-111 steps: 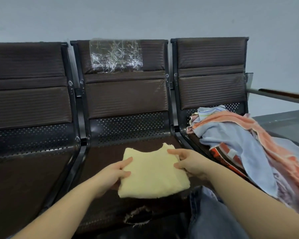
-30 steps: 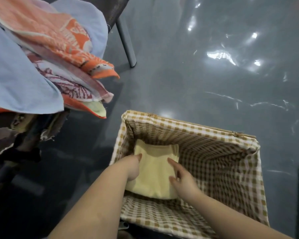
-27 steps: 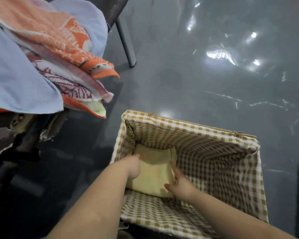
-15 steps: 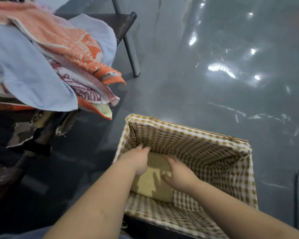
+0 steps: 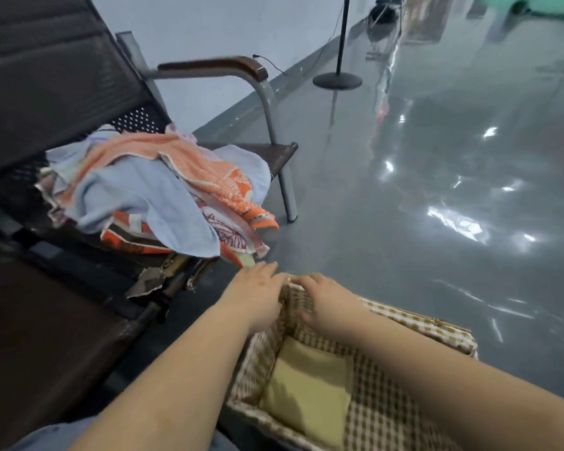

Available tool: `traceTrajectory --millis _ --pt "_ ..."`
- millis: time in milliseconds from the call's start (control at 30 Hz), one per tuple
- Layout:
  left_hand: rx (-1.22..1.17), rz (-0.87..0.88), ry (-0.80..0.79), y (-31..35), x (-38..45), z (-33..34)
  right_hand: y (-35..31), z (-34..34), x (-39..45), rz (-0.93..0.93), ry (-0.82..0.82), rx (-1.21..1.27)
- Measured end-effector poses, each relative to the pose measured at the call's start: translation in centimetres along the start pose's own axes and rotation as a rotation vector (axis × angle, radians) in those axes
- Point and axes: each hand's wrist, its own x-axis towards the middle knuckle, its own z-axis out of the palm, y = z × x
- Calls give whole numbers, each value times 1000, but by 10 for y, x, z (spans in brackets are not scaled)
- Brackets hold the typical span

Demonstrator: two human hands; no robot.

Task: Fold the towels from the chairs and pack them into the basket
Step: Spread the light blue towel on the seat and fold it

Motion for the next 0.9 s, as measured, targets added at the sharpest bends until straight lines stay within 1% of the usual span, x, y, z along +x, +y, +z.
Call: traceTrajectory --millis 100,133,167,233,267,333,400,533,633,733,900 --pt "81 -39 111 -28 -8 -23 -26 -17 24 -72 33 -31" --pt "122 -48 196 -38 -11 -25 -35 -21 33 -95 42 -51" --pt "172 -79 272 -48 -15 -28 -44 -25 43 -120 53 -71" --pt "179 -184 346 -67 -21 -27 -61 -30 62 -162 69 -109" --pt "117 -267 275 -73 -24 -25 -69 -31 71 -180 73 -125" --pt "64 -383 199 -87 -24 -9 -83 -31 90 -214 77 -152" --pt "62 -441 202 -99 -24 3 -94 -30 107 -244 76 -175" --pt "22 -449 231 -113 -17 14 -107 -24 131 -269 36 -263" --pt "-13 -430 326 -123 -8 18 -110 -17 142 -260 24 -293" --pt "-101 -435 393 -132 2 21 -108 -11 151 -254 60 -295" --pt "-135 -485 401 -137 13 19 -107 -11 160 -252 109 -279"
